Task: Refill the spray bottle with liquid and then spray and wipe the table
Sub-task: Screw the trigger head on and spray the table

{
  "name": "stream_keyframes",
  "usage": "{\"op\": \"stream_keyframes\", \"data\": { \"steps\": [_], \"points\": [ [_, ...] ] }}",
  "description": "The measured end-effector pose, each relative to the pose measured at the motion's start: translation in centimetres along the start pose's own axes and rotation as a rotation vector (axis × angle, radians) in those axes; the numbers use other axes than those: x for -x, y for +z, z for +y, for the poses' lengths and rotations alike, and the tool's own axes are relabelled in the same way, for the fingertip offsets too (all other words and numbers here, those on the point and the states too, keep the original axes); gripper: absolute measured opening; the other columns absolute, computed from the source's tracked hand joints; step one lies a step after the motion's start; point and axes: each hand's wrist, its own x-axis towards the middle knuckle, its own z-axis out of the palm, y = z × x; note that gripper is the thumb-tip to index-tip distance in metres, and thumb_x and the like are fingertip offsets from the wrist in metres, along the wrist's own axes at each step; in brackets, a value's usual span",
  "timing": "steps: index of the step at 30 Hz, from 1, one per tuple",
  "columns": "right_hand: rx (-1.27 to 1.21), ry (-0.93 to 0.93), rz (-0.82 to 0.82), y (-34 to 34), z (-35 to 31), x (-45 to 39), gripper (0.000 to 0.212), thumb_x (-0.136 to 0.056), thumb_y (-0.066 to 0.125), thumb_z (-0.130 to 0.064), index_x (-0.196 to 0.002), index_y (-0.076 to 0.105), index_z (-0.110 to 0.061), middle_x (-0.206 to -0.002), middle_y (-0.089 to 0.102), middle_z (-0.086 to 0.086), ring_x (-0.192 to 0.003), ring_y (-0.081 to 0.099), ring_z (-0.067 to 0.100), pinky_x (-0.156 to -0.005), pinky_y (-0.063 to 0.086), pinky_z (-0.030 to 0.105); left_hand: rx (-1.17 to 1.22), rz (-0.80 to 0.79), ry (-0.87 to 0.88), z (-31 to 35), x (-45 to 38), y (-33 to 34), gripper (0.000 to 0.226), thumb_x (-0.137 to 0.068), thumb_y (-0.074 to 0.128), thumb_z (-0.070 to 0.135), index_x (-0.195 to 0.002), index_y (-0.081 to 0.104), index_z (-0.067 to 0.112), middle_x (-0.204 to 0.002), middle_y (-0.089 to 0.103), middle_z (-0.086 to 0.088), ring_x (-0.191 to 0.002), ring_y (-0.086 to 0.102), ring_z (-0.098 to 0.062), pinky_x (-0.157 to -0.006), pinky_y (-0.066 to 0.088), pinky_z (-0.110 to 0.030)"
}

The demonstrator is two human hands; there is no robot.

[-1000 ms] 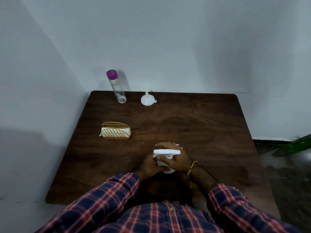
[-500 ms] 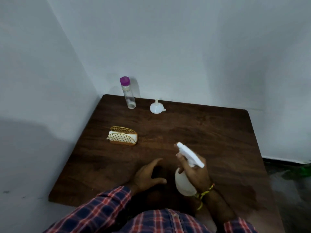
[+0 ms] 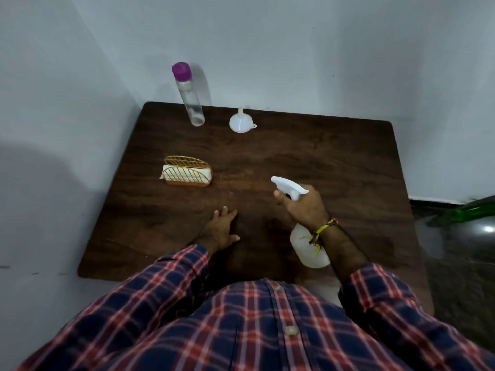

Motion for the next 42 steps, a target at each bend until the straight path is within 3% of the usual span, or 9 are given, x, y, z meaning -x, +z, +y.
{"op": "stream_keyframes", "data": {
  "steps": [11, 15, 18, 22, 28, 31, 35, 38, 42],
  "points": [
    [0.072, 0.104, 0.112, -0.2, -0.2, 0.8, 0.073, -0.065, 0.044, -0.082, -0.112, 0.074, -0.035, -0.096, 0.077, -0.006, -0.093, 0.073, 0.021, -0.085, 0.058, 0.035, -0.041, -0.052, 0.012, -0.9, 0.0, -0.3, 0.087, -0.090, 0.066, 0.020, -0.155, 0.009, 0.033, -0.164, -0.005, -0.002, -0.150, -0.001, -0.027, -0.121, 0.017, -0.039],
    [0.112, 0.103, 0.033, -0.6, -0.4, 1.6, 0.050, -0.079, 0.064, -0.066, -0.113, 0.074, -0.031, -0.094, 0.077, -0.002, -0.089, 0.073, 0.021, -0.083, 0.058, 0.037, -0.054, -0.056, 0.007, -0.8, 0.2, -0.4, 0.088, -0.091, 0.065, 0.019, -0.155, 0.007, 0.034, -0.164, -0.006, -0.001, -0.150, -0.001, -0.027, -0.121, 0.017, -0.039],
    [0.169, 0.019, -0.093, -1.0, -0.6, 2.7, 0.039, -0.085, 0.062, -0.062, -0.120, 0.068, -0.046, -0.108, 0.076, -0.005, -0.100, 0.071, 0.017, -0.091, 0.057, 0.037, -0.061, -0.059, -0.003, -0.6, 0.3, -0.5, 0.087, -0.091, 0.065, 0.020, -0.155, 0.007, 0.035, -0.164, -0.005, 0.000, -0.150, -0.001, -0.026, -0.121, 0.017, -0.040],
    [0.413, -0.069, -0.241, -0.2, 0.6, 3.7, 0.048, -0.071, 0.027, -0.085, -0.117, 0.041, -0.079, -0.115, 0.073, -0.007, -0.105, 0.069, 0.017, -0.093, 0.055, 0.035, -0.061, -0.051, -0.016, -0.3, 0.5, -0.6, 0.087, -0.091, 0.065, 0.020, -0.155, 0.008, 0.035, -0.164, -0.005, 0.001, -0.150, -0.002, -0.025, -0.121, 0.016, -0.040],
    [0.559, -0.075, -0.275, -1.0, 1.2, 5.1, 0.041, -0.094, 0.051, -0.059, -0.135, 0.051, -0.054, -0.118, 0.070, 0.002, -0.106, 0.067, 0.022, -0.089, 0.056, 0.035, -0.046, -0.054, -0.015, -0.2, 0.7, -0.6, 0.086, -0.091, 0.065, 0.019, -0.155, 0.008, 0.034, -0.164, -0.006, 0.000, -0.150, -0.003, -0.026, -0.121, 0.016, -0.041],
    [0.386, -0.007, -0.039, -2.0, 0.7, 5.0, 0.036, -0.094, 0.060, -0.051, -0.129, 0.063, -0.044, -0.120, 0.071, 0.002, -0.108, 0.067, 0.027, -0.093, 0.053, 0.035, -0.035, -0.050, -0.031, 0.4, 0.9, -0.5, 0.084, -0.092, 0.063, 0.019, -0.155, 0.008, 0.030, -0.164, -0.007, -0.002, -0.150, -0.005, -0.027, -0.120, 0.016, -0.042],
    [0.058, 0.181, 0.253, -3.8, 0.1, 3.7, 0.039, -0.081, 0.070, -0.059, -0.101, 0.077, -0.026, -0.085, 0.076, 0.002, -0.082, 0.073, 0.026, -0.077, 0.058, 0.033, -0.068, -0.029, -0.078, 1.8, 0.9, -0.4, 0.081, -0.094, 0.061, 0.023, -0.156, 0.008, 0.026, -0.164, -0.005, -0.004, -0.150, -0.001, -0.030, -0.120, 0.020, -0.045],
    [0.045, 0.237, 0.265, -4.6, 0.2, 3.4, 0.048, -0.075, 0.067, -0.068, -0.091, 0.076, -0.024, -0.069, 0.071, -0.003, -0.063, 0.070, 0.023, -0.071, 0.061, 0.039, -0.065, 0.003, -0.058, 2.8, 1.0, 0.0, 0.076, -0.095, 0.059, 0.023, -0.155, 0.012, 0.021, -0.164, 0.002, -0.004, -0.150, 0.004, -0.029, -0.120, 0.019, -0.046],
    [0.139, 0.310, 0.126, -5.0, 0.9, 4.0, 0.040, -0.080, 0.074, -0.057, -0.095, 0.066, -0.021, -0.086, 0.070, -0.001, -0.081, 0.072, 0.027, -0.082, 0.060, 0.040, -0.059, 0.003, -0.005, 3.8, 1.1, 0.8, 0.077, -0.095, 0.058, 0.022, -0.156, 0.011, 0.021, -0.164, 0.005, 0.000, -0.151, 0.005, -0.023, -0.121, 0.017, -0.042]
  ]
}}
